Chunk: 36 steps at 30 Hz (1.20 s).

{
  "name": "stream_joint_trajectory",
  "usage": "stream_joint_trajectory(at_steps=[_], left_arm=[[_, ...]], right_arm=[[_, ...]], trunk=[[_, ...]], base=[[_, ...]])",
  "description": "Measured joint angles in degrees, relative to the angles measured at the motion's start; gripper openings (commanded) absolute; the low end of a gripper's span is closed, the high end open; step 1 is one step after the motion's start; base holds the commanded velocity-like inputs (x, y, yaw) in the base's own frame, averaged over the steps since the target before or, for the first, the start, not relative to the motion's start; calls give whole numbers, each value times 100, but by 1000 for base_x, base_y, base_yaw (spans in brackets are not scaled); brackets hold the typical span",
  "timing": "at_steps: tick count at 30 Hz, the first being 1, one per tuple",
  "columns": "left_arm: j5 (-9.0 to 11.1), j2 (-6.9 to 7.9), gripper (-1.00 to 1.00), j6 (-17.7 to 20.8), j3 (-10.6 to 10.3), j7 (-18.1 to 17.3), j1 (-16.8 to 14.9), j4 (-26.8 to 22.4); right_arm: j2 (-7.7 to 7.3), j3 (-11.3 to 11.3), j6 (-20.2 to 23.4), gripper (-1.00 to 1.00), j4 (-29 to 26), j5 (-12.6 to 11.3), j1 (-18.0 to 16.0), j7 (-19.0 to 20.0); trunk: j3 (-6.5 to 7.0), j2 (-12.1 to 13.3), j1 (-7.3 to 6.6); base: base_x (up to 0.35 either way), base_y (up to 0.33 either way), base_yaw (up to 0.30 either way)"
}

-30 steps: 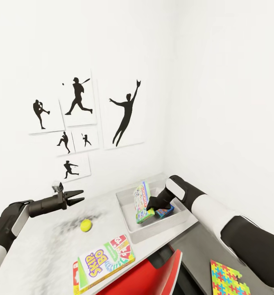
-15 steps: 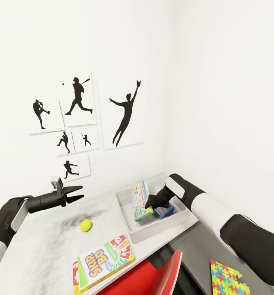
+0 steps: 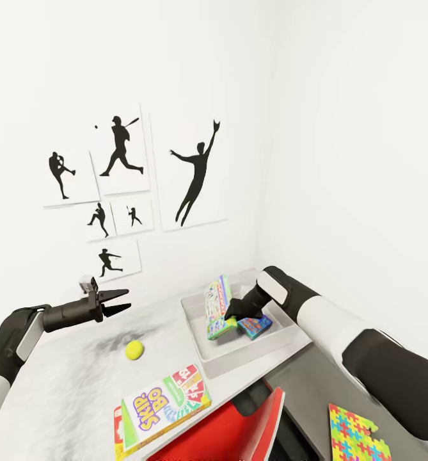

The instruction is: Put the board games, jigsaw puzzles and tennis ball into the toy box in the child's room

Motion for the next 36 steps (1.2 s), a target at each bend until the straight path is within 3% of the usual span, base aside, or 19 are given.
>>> stream_joint_trajectory(at_steps=[13, 21, 36], left_arm=[[8, 0, 100, 6, 8, -1, -7, 2], [9, 0, 100, 6, 9, -1, -17, 2], [11, 0, 100, 6, 9, -1, -78, 0]], right_arm=[[-27, 6, 0, -100, 7, -17, -3, 61], [-36, 37, -1, -100, 4, -57, -9, 521], [-62, 49, -1, -100, 4, -63, -4, 566]], trunk=[[-123, 0, 0], [-199, 0, 0], [-342, -1, 0]], base=[[0, 0, 0], [0, 0, 0], [0, 0, 0]])
